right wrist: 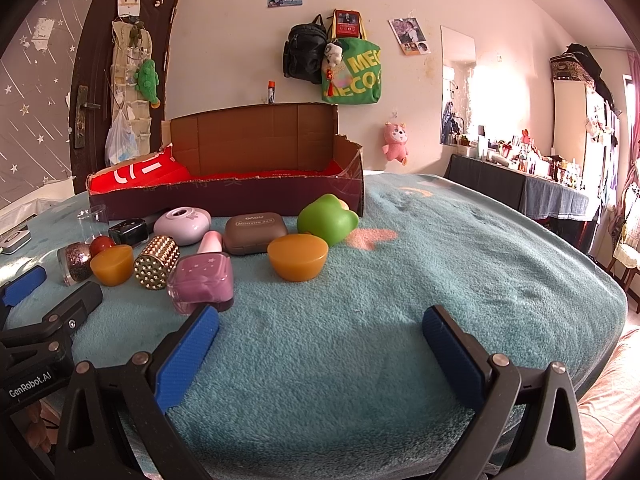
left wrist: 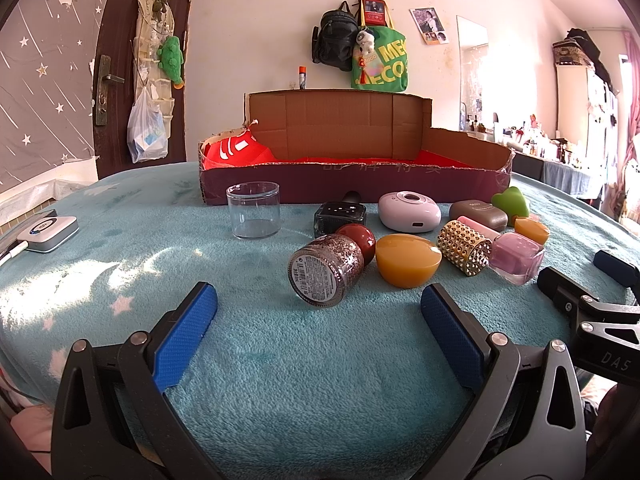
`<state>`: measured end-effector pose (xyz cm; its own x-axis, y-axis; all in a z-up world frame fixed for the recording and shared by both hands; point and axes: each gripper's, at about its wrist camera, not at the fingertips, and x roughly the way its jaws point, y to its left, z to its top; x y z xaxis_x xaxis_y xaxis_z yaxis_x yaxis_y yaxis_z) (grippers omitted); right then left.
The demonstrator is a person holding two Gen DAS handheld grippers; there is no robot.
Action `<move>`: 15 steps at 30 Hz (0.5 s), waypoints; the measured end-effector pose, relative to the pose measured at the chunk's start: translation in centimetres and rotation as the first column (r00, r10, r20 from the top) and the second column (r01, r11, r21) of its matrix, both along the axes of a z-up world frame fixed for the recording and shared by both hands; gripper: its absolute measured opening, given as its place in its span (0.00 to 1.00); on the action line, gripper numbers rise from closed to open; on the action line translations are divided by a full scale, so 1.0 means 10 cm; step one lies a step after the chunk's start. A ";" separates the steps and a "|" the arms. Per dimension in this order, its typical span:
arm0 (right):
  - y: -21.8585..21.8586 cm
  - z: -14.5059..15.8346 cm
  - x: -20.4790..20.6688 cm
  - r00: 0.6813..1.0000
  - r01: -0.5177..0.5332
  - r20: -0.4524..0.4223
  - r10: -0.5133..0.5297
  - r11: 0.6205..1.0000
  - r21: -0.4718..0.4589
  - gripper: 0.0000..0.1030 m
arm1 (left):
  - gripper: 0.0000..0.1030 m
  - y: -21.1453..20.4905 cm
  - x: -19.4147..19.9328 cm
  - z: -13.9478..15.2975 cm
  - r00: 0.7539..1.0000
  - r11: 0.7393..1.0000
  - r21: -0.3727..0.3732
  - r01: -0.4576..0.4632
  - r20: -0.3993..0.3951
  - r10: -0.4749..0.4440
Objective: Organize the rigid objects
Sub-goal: 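Grasp the glittery red-capped bottle with the left tool while the right tool grasps the pink polish bottle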
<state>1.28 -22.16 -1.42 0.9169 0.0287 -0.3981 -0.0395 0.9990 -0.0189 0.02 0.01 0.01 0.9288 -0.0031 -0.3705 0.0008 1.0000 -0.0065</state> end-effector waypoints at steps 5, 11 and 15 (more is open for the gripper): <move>0.01 -0.01 0.01 1.000 -0.001 -0.003 0.001 1.000 0.002 1.00 | 1.00 0.01 0.03 0.02 1.000 1.000 -0.002 0.007 -0.014 -0.007; -0.02 0.07 0.05 0.999 -0.011 -0.037 0.012 1.000 0.025 1.00 | 1.00 0.05 0.12 0.06 0.998 1.000 -0.007 0.031 -0.053 -0.031; -0.02 0.09 0.10 0.998 -0.024 -0.049 0.027 0.998 0.060 1.00 | 1.00 0.12 0.17 0.15 0.996 0.999 -0.022 0.038 -0.078 -0.040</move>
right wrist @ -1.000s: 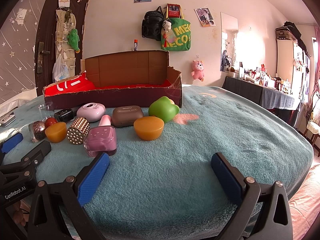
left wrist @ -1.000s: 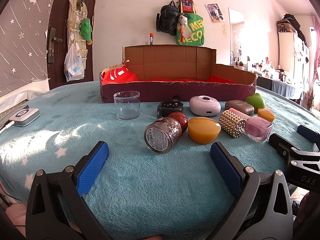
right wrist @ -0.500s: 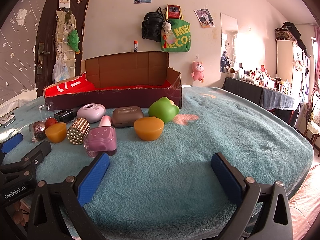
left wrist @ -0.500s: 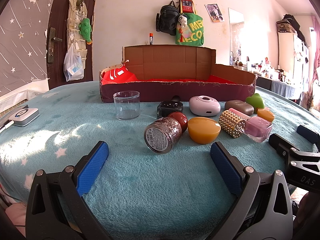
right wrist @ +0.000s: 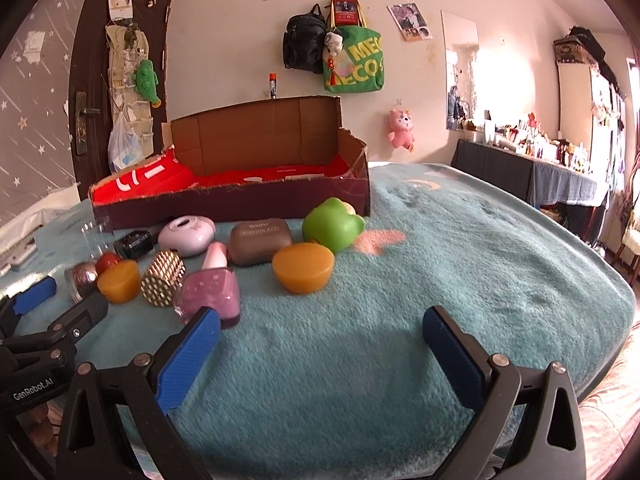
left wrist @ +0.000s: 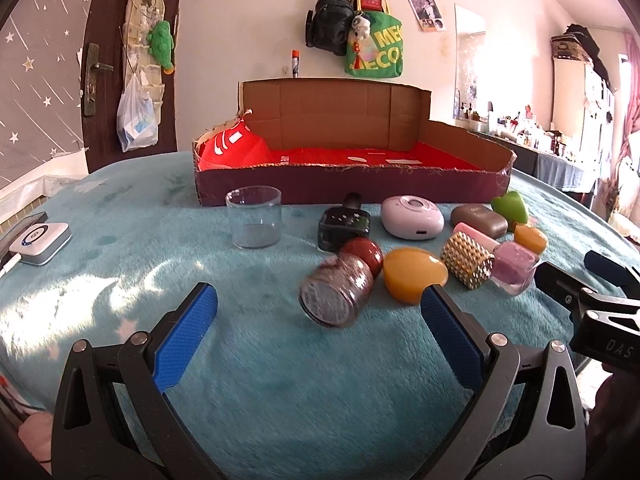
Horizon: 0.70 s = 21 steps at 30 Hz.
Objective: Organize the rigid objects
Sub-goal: 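Grasp the glittery red-capped bottle with the left tool while the right tool grasps the pink polish bottle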
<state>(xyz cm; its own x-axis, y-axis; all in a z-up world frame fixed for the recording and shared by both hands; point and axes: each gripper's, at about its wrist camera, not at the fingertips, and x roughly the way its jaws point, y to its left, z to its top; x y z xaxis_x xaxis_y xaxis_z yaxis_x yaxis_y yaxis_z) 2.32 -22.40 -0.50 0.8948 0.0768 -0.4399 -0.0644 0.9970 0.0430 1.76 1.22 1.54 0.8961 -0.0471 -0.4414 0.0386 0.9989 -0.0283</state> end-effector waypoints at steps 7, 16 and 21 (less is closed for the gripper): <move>0.09 0.09 0.02 0.998 -0.063 -0.001 0.063 0.998 0.018 1.00 | 1.00 0.12 0.10 0.12 0.996 0.998 0.010 0.057 -0.065 -0.057; 0.33 0.09 0.11 0.988 -0.145 -0.052 0.144 0.989 -0.008 0.84 | 0.76 0.16 0.27 0.13 0.980 0.989 0.039 0.141 -0.147 -0.134; 0.45 0.08 0.17 0.979 -0.190 -0.078 0.188 0.982 -0.006 0.64 | 0.65 0.15 0.33 0.12 0.968 0.981 0.021 0.191 -0.172 -0.184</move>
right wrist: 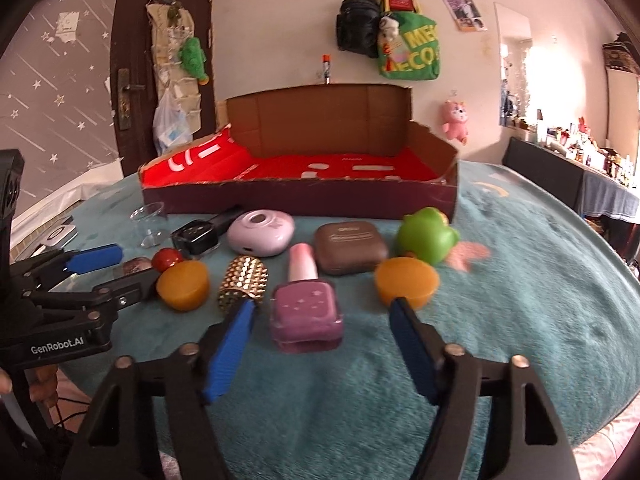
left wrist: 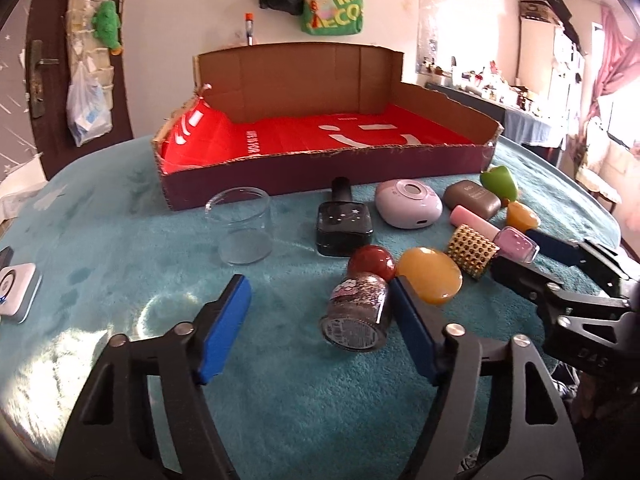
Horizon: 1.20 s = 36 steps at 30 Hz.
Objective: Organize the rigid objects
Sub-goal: 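Grasp the glittery red-capped bottle with the left tool while the right tool grasps the pink polish bottle, then carry both bottles into the red-lined box and open both tools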
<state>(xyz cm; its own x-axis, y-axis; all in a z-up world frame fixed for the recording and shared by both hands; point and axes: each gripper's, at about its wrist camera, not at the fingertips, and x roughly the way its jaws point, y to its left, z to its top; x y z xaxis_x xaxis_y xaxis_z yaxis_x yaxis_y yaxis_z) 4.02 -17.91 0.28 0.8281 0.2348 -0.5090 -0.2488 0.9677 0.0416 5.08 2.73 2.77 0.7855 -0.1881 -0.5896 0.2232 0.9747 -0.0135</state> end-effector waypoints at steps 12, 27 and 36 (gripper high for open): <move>0.10 -0.03 0.13 0.999 -0.042 -0.026 0.041 0.999 -0.017 0.38 | 0.28 -0.10 0.16 0.01 0.993 0.994 -0.034 0.100 -0.053 -0.101; 0.02 0.10 0.12 0.997 -0.081 0.005 0.081 0.997 0.008 0.37 | 0.28 -0.06 0.12 0.14 0.995 0.994 -0.071 0.086 -0.043 -0.089; 0.00 0.38 0.10 0.992 -0.091 0.087 0.091 0.996 0.002 0.37 | 0.28 -0.03 0.13 0.42 0.996 0.992 -0.082 0.093 0.019 -0.092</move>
<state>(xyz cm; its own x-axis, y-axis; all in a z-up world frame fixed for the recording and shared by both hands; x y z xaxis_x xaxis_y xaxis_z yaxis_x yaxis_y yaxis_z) 5.05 -17.91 4.04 0.8441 0.3144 -0.4344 -0.3389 0.9406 0.0222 6.39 2.41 6.93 0.7713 -0.3078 -0.5571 0.3131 0.9455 -0.0890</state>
